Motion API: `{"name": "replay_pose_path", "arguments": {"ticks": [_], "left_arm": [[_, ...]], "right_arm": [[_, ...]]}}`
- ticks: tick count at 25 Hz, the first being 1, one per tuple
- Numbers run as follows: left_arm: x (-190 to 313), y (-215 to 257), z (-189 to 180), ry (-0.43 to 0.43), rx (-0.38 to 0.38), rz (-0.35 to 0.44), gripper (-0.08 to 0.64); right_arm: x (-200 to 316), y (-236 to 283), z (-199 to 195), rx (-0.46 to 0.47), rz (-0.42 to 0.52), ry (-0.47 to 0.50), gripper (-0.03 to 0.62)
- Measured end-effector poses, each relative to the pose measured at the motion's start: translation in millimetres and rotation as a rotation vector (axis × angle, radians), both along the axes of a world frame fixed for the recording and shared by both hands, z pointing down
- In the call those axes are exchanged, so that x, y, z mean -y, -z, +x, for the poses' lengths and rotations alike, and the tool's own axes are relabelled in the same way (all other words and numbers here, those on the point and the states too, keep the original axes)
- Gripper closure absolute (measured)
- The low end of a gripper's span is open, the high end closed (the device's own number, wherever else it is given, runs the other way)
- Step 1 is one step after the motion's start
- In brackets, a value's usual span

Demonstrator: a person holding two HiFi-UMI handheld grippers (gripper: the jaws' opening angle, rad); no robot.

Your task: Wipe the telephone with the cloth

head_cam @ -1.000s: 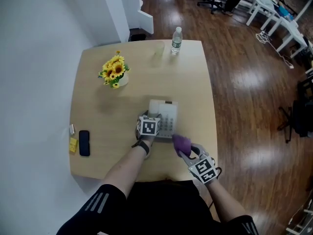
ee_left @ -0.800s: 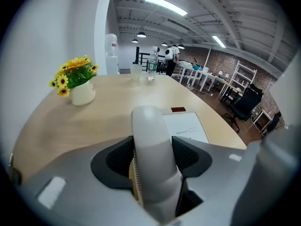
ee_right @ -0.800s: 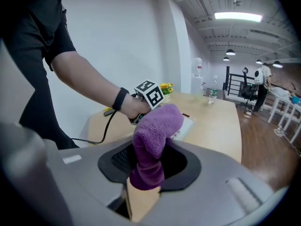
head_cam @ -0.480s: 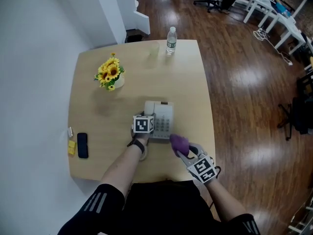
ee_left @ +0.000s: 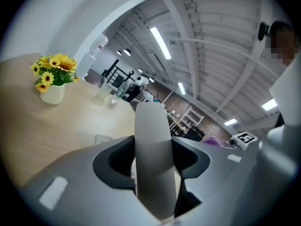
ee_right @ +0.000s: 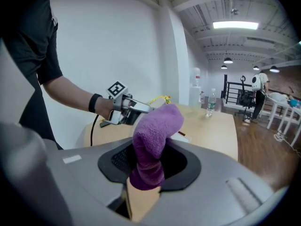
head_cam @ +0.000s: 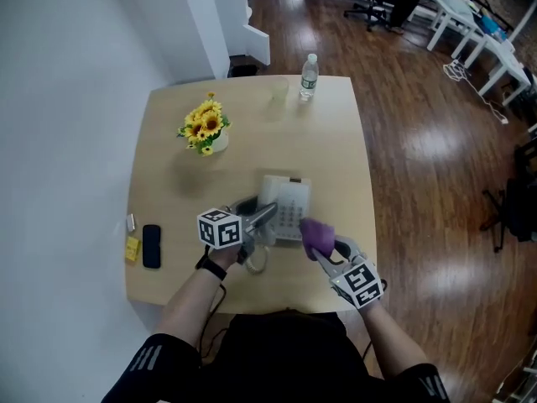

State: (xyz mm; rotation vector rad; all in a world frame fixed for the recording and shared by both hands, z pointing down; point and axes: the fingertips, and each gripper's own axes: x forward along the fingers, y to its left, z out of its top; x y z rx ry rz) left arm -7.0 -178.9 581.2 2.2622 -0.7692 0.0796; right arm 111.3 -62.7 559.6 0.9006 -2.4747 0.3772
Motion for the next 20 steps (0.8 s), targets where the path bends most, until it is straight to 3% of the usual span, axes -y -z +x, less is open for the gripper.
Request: {"name": "replay_pose_path", "arguments": {"ticks": [4, 9, 15, 20], "left_arm": [[-34, 76, -15, -0.090, -0.282, 0.082, 0.337], [-70, 133, -39, -0.150, -0.463, 0.119, 0.339], [-103, 167, -47, -0.213, -0.536, 0.160, 0.339], [-111, 170, -67, -0.189, -0.589, 0.160, 0.339]], "right_arm": [[22, 47, -26, 0.041, 0.095, 0.038, 0.460], [45, 116, -80, 0.030, 0.259, 0.149, 0.460], [39, 153, -150, -0.158, 0.465, 0.358, 0.460], [-6, 142, -170, -0.250, 0.477, 0.527, 0.462]]}}
